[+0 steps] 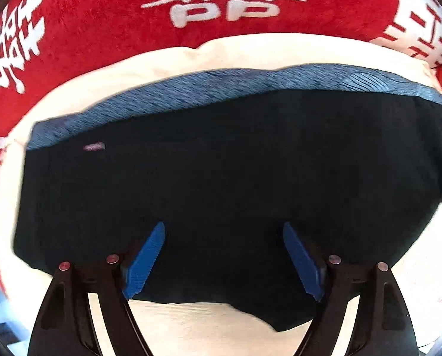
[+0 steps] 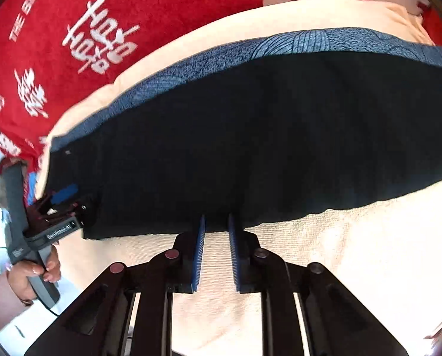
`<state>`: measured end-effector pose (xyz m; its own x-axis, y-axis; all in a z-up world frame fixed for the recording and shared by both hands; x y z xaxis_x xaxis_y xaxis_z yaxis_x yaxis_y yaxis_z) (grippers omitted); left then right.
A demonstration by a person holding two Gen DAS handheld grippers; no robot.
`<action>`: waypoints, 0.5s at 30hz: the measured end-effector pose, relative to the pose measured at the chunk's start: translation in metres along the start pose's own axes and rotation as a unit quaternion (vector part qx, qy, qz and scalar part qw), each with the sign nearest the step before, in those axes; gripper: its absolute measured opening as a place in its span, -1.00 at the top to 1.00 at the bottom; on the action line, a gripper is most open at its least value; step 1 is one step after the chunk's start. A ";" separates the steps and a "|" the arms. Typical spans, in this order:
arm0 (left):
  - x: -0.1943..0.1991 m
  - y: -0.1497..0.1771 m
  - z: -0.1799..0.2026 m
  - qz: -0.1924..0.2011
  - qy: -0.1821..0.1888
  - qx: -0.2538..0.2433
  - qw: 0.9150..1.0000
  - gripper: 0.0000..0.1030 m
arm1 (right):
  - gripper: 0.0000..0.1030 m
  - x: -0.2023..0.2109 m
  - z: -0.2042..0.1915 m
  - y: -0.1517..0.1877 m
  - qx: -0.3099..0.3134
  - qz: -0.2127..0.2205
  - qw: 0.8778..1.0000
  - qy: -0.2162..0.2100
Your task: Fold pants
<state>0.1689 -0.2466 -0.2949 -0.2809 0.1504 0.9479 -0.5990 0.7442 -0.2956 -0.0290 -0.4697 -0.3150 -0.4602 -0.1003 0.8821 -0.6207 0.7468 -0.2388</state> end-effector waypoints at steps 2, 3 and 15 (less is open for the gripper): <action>0.008 -0.017 -0.004 0.021 -0.007 0.005 1.000 -0.62 | 0.52 0.003 -0.019 -0.011 0.011 0.015 1.000 -0.008; 0.011 -0.032 -0.006 0.037 -0.009 0.013 0.999 -0.62 | 0.44 0.005 -0.030 -0.022 0.019 0.020 0.999 -0.017; -0.049 -0.117 -0.009 0.037 -0.037 0.104 0.993 -0.62 | 0.51 -0.062 -0.072 -0.110 0.057 0.016 0.998 0.017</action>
<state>0.2598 -0.3354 -0.3055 -0.3790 0.1454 0.9139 -0.7143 0.5819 -0.3888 0.1134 -0.4978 -0.3138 -0.4598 -0.0542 0.8864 -0.6753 0.6695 -0.3094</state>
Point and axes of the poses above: each gripper's, at about its wrist camera, not at the fingertips, and x roughly against the way its jaws point, z to its right, y to its underside, the point moved 8 cm from there along -x, roughly the way its jaws point, and after that the axes turned 11 degrees about -x, right-handed, at the moved point
